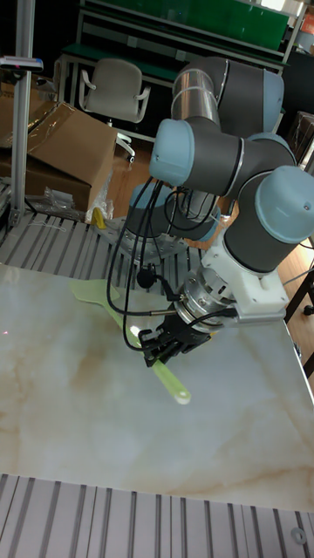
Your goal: Swat with a flyswatter
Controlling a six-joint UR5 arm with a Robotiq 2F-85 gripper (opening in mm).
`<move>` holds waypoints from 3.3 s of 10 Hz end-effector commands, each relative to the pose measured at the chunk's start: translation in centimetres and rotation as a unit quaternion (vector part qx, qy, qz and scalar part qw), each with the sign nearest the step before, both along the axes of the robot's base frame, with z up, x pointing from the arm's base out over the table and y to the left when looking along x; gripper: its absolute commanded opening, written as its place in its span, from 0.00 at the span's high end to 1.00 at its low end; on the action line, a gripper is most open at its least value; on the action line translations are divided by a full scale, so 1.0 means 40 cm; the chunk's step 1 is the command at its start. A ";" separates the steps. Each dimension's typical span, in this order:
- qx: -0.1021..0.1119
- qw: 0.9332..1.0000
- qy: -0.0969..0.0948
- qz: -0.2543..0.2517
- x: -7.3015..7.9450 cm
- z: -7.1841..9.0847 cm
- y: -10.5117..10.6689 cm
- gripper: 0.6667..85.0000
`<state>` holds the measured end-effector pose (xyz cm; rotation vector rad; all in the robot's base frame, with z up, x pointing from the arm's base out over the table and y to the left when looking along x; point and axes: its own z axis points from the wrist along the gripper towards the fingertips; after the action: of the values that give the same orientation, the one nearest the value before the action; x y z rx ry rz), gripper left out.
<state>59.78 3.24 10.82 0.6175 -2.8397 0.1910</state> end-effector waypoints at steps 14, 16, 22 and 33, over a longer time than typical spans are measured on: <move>0.093 0.980 -0.154 0.090 0.246 -0.079 0.069 0.99; 0.095 0.980 -0.154 0.089 0.245 -0.079 0.071 0.99; 0.100 0.977 -0.164 0.093 0.274 -0.104 0.070 0.99; 0.121 0.966 -0.203 0.101 0.323 -0.105 0.096 0.99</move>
<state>72.14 6.60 6.44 1.0009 -3.1984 0.0285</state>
